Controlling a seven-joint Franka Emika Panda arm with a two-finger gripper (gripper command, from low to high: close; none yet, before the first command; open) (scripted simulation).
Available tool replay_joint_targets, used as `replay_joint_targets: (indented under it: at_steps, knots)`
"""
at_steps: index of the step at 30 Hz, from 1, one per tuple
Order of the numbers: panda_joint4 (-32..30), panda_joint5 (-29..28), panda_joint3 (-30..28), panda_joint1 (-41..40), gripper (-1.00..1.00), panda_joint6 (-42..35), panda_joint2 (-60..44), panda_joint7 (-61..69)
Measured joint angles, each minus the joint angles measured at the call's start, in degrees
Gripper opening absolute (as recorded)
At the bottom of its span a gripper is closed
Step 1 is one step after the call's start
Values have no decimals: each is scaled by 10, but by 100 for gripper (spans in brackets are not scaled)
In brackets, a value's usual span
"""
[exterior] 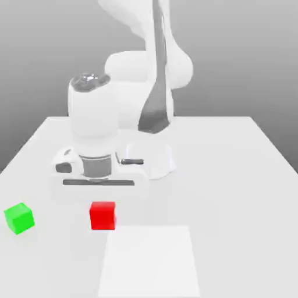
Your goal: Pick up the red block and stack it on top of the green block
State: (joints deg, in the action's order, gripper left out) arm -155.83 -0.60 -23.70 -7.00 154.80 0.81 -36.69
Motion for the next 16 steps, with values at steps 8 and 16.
replay_joint_targets:
  at_steps: [8, 16]
  knots:
    - [68, 71, -38, -139, -100, -2, -67, -54]
    - [72, 157, 10, -172, 100, 54, -140, 6]
